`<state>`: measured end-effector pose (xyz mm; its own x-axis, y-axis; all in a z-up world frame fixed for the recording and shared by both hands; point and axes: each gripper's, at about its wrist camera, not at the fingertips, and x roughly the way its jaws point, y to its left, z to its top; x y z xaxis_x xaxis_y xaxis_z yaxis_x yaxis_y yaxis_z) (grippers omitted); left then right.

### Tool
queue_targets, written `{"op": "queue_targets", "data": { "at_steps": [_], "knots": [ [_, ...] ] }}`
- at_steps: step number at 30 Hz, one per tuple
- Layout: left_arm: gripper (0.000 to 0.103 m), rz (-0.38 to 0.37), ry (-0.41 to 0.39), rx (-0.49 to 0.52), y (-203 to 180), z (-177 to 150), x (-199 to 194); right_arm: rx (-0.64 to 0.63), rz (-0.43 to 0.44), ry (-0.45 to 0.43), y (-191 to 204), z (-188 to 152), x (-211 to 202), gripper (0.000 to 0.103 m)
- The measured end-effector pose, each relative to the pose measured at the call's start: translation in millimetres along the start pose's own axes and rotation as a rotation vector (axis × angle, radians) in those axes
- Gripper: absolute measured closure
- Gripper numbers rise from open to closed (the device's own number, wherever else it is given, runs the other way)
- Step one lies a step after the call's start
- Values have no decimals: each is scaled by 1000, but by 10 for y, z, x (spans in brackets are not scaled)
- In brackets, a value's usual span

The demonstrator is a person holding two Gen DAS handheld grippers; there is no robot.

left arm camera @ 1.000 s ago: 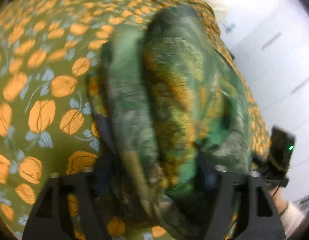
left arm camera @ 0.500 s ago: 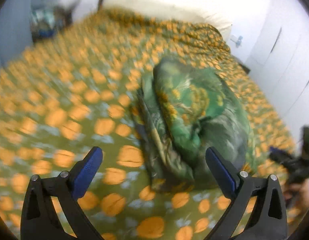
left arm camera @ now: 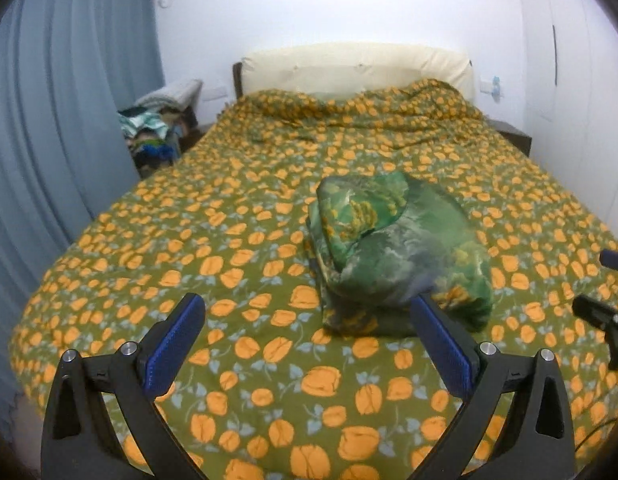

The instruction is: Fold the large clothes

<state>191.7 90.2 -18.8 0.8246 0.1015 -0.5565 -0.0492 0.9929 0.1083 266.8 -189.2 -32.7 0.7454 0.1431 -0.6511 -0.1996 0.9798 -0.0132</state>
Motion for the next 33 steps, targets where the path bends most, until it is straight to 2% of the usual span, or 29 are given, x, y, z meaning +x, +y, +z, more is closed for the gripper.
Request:
{"op": "queue_targets", "data": {
  "at_steps": [5, 8, 11, 13, 14, 17, 20, 25, 33],
  "knots": [
    [0, 42, -52, 7, -93, -53, -323, 1, -52, -46, 161, -68, -367, 1],
    [0, 29, -71, 21, -176, -88, -490, 63, -99, -149, 182, -141, -680, 1],
    [0, 10, -90, 18, -231, -132, -615, 109, -126, -202, 193, -198, -874, 0],
    [0, 7, -100, 21, -277, -163, -684, 118, -109, -174, 199, -225, -890, 1],
    [0, 4, -99, 26, -300, -178, -709, 131, -94, -119, 191, -239, -861, 0],
    [0, -32, -84, 25, -331, -224, -772, 188, -83, -61, 167, -281, -872, 0],
    [0, -66, -48, -4, -310, -255, -826, 204, -87, -60, 202, -310, -979, 0],
    [0, -39, 6, -40, -297, -318, -933, 163, -107, -51, 397, -298, -1210, 0],
    [0, -82, 112, -87, -296, -442, -1078, 151, -146, -31, 614, -339, -1529, 0]
  ]
}}
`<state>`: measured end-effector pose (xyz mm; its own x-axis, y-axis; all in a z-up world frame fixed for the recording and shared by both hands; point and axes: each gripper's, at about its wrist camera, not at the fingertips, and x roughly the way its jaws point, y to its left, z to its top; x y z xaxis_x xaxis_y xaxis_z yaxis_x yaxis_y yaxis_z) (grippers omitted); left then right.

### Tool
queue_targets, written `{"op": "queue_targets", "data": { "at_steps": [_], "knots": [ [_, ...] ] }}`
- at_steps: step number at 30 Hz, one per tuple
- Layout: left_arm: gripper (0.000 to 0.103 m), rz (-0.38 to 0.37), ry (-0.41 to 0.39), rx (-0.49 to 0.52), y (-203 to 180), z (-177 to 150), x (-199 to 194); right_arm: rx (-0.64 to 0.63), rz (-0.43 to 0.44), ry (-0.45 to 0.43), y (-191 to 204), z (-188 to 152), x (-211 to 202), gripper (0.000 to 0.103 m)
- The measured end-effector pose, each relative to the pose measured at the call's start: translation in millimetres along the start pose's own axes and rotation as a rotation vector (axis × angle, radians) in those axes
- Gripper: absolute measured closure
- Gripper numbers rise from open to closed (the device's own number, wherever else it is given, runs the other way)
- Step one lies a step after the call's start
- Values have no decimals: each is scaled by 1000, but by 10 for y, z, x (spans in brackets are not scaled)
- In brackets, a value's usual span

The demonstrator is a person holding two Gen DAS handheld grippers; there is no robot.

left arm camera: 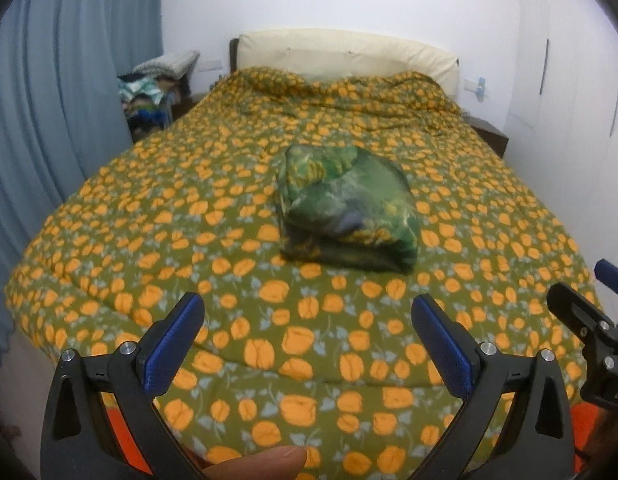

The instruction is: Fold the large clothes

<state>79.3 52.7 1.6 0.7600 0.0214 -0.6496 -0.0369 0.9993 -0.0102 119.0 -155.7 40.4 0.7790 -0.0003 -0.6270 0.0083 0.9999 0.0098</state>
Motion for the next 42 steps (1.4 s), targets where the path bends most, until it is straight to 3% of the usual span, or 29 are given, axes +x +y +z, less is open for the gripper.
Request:
{"op": "queue_targets", "data": {
  "at_steps": [12, 42],
  "knots": [
    [0, 41, 20, 10, -14, -2, -254, -18, -19, 35, 112, -52, -254, 1],
    [0, 24, 34, 43, -150, -37, -256, -4, -33, 48, 80, -46, -419, 0]
  ]
}}
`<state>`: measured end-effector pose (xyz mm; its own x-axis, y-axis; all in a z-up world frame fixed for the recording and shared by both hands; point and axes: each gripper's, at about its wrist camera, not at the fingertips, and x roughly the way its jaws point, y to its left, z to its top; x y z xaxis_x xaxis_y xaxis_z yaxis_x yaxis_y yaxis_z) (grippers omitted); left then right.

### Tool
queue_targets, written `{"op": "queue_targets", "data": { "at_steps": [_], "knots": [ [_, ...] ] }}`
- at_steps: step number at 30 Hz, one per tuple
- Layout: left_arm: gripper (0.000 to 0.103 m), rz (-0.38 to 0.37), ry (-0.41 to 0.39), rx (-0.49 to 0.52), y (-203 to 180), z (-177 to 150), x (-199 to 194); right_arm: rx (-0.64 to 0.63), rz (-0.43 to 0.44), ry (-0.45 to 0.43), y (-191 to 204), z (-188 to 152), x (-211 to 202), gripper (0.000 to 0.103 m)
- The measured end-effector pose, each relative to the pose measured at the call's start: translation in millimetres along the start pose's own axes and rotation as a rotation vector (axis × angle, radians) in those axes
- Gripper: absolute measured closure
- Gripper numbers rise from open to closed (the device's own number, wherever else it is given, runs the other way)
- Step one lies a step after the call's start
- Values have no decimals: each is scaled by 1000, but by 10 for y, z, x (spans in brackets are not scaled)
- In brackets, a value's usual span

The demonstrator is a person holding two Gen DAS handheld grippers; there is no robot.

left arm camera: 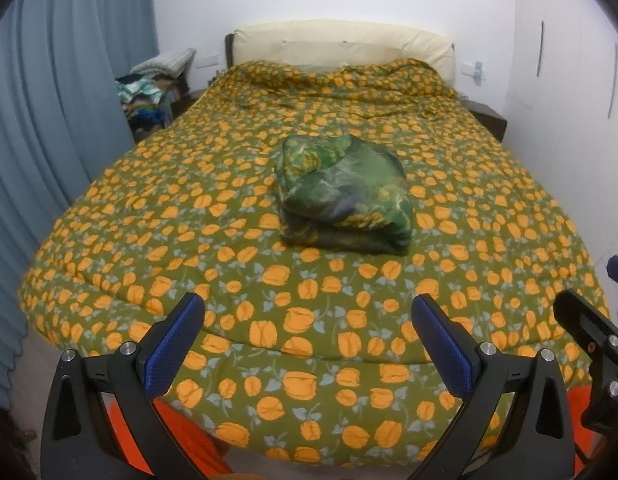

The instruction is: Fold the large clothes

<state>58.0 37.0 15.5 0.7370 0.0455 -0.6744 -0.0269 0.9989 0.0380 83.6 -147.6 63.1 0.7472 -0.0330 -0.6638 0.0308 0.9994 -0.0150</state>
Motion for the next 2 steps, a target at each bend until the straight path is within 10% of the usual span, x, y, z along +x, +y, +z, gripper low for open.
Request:
{"op": "queue_targets", "data": {
  "at_steps": [2],
  "knots": [
    [0, 0, -1, 2, -16, -1, 0, 2, 1, -1, -9, -2, -1, 0]
  ]
}}
